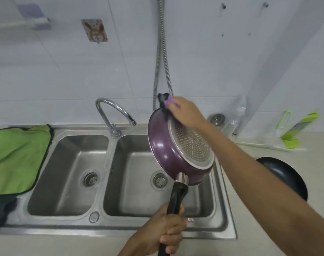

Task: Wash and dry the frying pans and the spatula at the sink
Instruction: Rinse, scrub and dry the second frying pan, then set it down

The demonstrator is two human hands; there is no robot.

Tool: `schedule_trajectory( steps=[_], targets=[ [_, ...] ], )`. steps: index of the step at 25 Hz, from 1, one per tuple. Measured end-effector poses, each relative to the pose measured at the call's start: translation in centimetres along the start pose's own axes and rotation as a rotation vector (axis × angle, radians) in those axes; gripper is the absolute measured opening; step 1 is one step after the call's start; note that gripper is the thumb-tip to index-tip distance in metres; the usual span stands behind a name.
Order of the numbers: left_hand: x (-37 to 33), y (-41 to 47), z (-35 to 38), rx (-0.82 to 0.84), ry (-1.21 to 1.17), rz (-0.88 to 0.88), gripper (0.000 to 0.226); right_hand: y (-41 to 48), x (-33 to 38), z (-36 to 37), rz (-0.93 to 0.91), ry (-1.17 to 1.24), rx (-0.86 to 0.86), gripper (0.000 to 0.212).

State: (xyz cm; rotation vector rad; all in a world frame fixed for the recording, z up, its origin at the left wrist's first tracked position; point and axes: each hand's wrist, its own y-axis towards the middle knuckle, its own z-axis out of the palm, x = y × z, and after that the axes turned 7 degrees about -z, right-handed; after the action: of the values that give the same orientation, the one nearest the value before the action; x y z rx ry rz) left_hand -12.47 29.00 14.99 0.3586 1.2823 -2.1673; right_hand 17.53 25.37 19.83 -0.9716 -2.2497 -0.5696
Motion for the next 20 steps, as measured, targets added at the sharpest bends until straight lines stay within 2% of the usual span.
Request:
schedule_trajectory(
  steps=[3,6,9,13,16,20],
  targets=[
    [0.4,-1.5,-1.0,0.077,0.0,-0.026,0.024,-0.8,-5.5,-2.1,0.33,0.086,-0.04,0.038],
    [0.6,-1.8,-2.2,0.143,-0.097,-0.015,0.02,-9.0,-8.1,-1.0,0.477,0.327,-0.249,0.027],
    [0.5,-1.8,-3.2,0.172,-0.124,-0.009,0.024,-17.7,-5.3,3.5,0.439,0.276,-0.4,0.041],
    [0.9,-1.5,-4.2,0.088,-0.038,-0.049,0.023,-23.5,2.1,9.3,0.372,0.194,-0.378,0.042],
    [1.0,-1.4,-4.5,-0.011,0.189,-0.058,0.018,-23.9,6.0,9.7,0.35,0.265,-0.39,0.01],
    [2.2,-1.2,-4.5,-0.033,0.398,-0.021,0.008,-23.6,9.2,7.1,0.377,0.278,-0.389,0.006]
  ],
)
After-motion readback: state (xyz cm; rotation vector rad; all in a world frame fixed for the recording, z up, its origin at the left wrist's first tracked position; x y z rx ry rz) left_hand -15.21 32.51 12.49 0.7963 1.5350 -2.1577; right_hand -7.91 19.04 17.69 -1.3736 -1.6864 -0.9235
